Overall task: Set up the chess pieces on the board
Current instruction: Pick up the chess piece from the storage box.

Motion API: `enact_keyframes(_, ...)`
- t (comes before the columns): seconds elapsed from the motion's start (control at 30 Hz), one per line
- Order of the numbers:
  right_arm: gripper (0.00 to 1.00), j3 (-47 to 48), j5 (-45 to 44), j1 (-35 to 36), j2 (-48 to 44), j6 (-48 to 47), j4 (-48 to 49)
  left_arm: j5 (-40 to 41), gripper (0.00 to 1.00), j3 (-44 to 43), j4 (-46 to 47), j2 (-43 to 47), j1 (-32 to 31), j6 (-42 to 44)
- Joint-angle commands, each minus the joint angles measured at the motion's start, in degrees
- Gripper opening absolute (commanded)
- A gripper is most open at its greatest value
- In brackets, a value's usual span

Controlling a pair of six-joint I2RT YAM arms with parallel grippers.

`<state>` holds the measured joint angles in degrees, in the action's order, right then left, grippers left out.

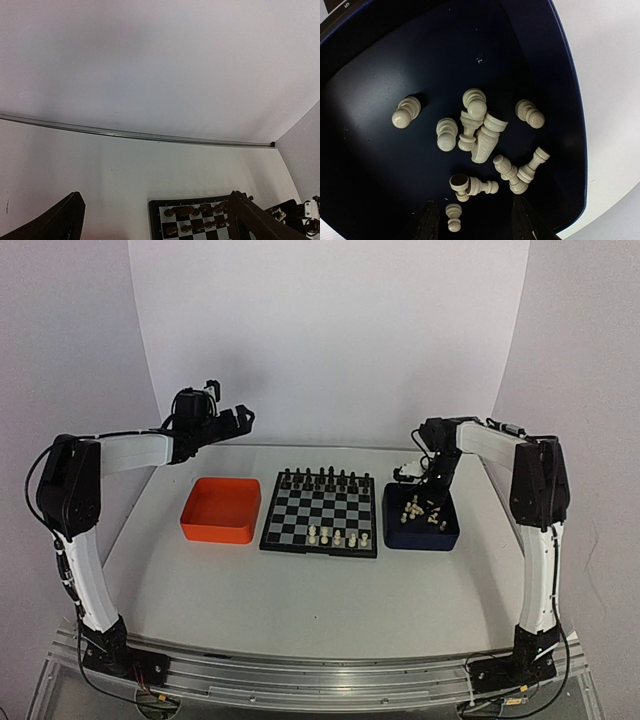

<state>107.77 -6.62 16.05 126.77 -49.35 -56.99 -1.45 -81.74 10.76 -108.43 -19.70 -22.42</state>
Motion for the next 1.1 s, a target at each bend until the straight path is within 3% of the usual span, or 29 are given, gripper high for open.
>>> enact_keyframes(0.0, 0.46, 1.19, 1.27, -0.16, -0.02, -3.37, -1.28, -1.34, 1.00, 0.84, 4.15, 5.06, 0.02, 1.06)
enact_keyframes(1.07, 0.40, 7.70, -5.05, -0.84, 9.37, -10.72, -0.60, -1.08, 1.00, 1.41, 4.64, 5.13, 0.02, 1.52)
